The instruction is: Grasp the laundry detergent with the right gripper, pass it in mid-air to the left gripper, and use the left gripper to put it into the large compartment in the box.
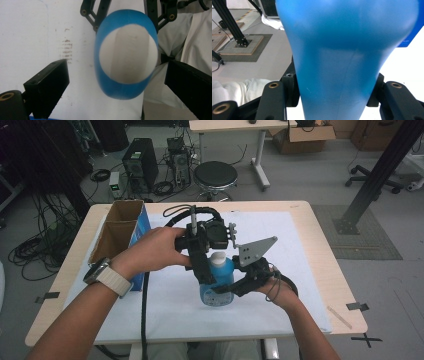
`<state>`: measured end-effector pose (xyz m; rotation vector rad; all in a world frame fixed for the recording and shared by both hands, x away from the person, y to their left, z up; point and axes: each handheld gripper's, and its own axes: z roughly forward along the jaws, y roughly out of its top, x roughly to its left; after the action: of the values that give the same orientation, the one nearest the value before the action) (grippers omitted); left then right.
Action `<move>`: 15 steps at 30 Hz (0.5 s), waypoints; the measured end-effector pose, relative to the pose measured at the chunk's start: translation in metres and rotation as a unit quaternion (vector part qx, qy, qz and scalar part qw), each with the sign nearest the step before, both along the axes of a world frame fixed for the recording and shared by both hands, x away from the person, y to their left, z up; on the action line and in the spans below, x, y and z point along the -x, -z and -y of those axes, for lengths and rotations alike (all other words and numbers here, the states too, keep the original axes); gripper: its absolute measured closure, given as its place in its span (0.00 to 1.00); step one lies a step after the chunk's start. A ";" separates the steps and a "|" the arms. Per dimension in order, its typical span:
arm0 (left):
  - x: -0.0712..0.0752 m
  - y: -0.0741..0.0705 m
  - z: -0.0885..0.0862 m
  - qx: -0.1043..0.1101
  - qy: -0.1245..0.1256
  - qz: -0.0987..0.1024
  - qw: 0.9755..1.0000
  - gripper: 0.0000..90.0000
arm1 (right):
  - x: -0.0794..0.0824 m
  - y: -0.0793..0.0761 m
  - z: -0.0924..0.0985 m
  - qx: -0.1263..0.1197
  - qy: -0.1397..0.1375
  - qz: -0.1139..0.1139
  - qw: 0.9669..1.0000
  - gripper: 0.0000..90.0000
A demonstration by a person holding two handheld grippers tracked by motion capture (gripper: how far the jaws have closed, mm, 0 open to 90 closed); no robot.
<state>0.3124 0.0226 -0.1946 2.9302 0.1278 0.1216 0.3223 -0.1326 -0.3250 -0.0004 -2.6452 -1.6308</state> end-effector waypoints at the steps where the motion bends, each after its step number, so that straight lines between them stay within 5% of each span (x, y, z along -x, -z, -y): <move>1: 0.000 0.000 0.001 0.001 0.000 0.000 1.000 0.07 | 0.000 0.000 0.000 0.000 0.000 0.001 1.000 0.50; 15: -0.003 0.009 0.010 -0.009 0.002 -0.007 1.000 0.07 | 0.001 -0.001 0.001 -0.002 0.001 0.003 1.000 0.50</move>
<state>0.3155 0.0125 -0.2038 2.9487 0.1238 0.1032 0.3215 -0.1338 -0.3237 0.0039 -2.6477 -1.6388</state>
